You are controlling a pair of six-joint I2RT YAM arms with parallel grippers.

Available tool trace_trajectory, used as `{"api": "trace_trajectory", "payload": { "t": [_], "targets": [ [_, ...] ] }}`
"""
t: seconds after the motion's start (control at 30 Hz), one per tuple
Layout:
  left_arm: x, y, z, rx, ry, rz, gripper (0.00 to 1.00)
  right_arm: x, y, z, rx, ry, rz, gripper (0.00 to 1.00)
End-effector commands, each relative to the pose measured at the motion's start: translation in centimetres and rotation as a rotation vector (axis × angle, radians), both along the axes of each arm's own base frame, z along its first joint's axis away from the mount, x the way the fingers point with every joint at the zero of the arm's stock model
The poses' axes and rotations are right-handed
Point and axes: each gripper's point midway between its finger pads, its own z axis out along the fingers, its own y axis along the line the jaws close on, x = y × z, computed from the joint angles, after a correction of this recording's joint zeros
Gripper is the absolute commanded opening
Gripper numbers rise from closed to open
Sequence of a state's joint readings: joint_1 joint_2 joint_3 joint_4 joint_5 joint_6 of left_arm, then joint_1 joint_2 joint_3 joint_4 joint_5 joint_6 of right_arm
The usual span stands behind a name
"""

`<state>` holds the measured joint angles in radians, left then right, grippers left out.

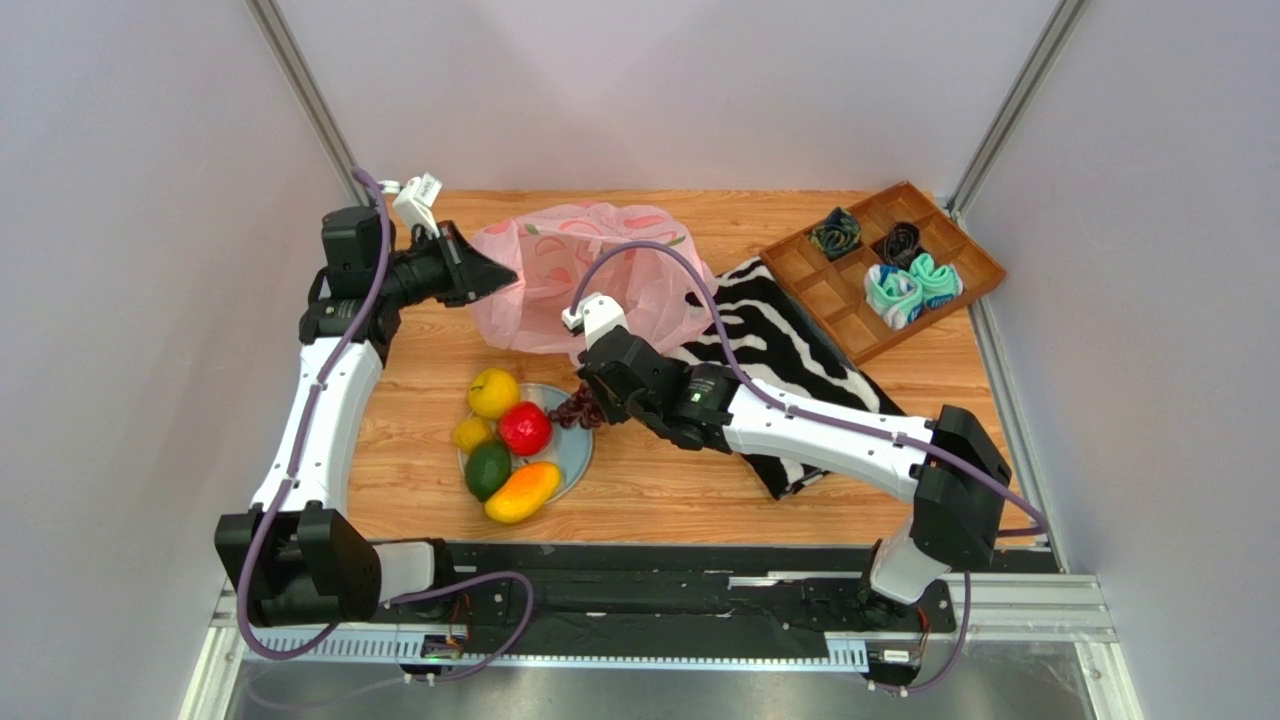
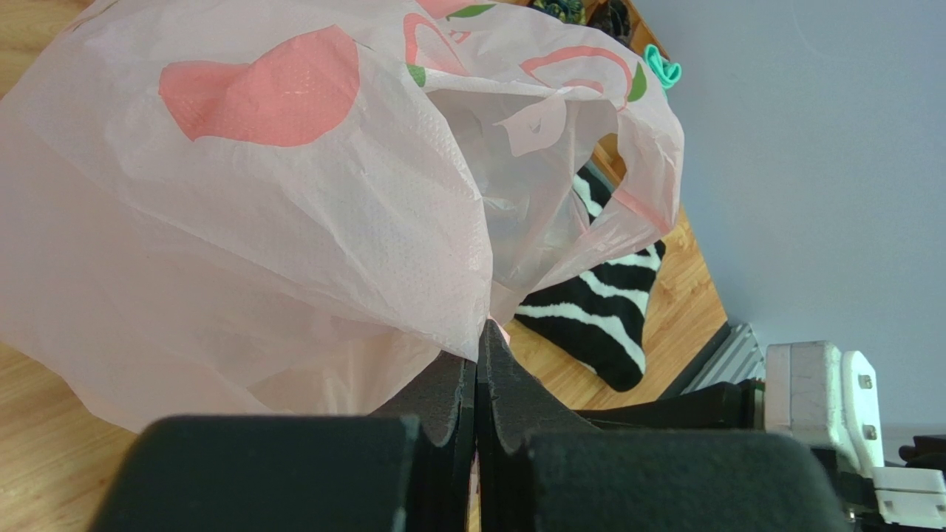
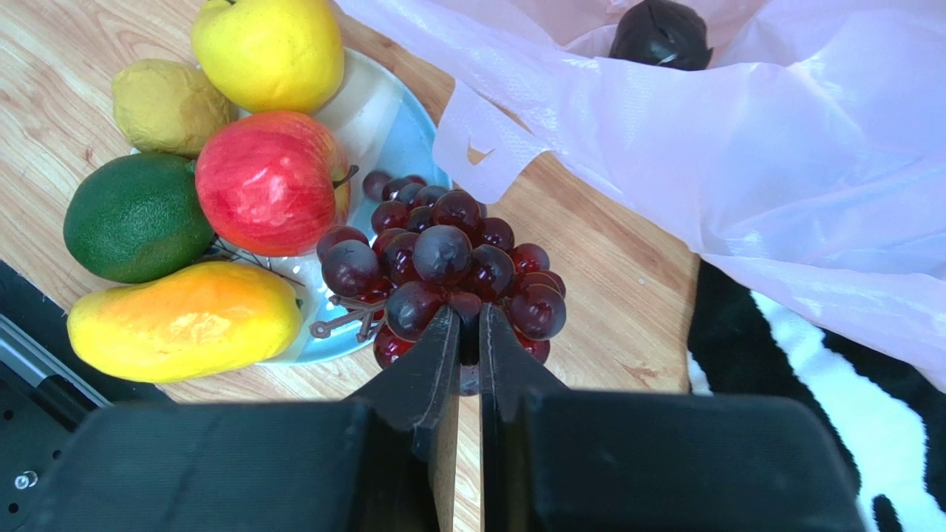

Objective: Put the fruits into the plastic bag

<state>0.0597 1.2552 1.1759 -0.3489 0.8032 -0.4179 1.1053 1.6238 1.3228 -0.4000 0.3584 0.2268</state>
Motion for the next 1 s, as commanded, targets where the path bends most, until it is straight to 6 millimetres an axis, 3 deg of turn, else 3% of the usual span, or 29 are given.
{"api": "trace_trajectory", "payload": {
  "t": [0.0, 0.23, 0.33, 0.6, 0.73, 0.8, 0.9, 0.97],
  "targets": [
    [0.2, 0.0, 1.7, 0.008, -0.059, -0.014, 0.00, 0.7, -0.6, 4.1, 0.087, -0.096, -0.037, 0.00],
    [0.2, 0.0, 1.6, 0.007, -0.056, -0.016, 0.00, 0.6, -1.4, 5.9, 0.135, -0.135, -0.052, 0.00],
    [0.2, -0.1, 1.6, 0.008, -0.055, -0.018, 0.00, 0.5, -1.8, 7.9, 0.179, -0.159, -0.057, 0.00],
    [0.3, -0.1, 1.5, 0.007, -0.051, -0.017, 0.00, -0.1, -3.1, 15.3, 0.377, -0.274, -0.036, 0.00],
    [0.3, -0.1, 1.5, 0.004, -0.049, -0.018, 0.00, -0.9, -4.2, 22.0, 0.514, -0.359, 0.008, 0.00],
    [0.3, 0.0, 1.5, 0.004, -0.051, -0.018, 0.00, -0.5, -4.6, 24.0, 0.531, -0.434, 0.011, 0.00],
    [0.2, -0.1, 1.6, 0.004, -0.052, -0.019, 0.00, 1.1, -4.9, 25.2, 0.507, -0.499, -0.017, 0.00],
    [0.2, -0.1, 1.6, 0.004, -0.052, -0.018, 0.00, 1.9, -4.1, 25.6, 0.502, -0.491, -0.005, 0.00]
  ]
}}
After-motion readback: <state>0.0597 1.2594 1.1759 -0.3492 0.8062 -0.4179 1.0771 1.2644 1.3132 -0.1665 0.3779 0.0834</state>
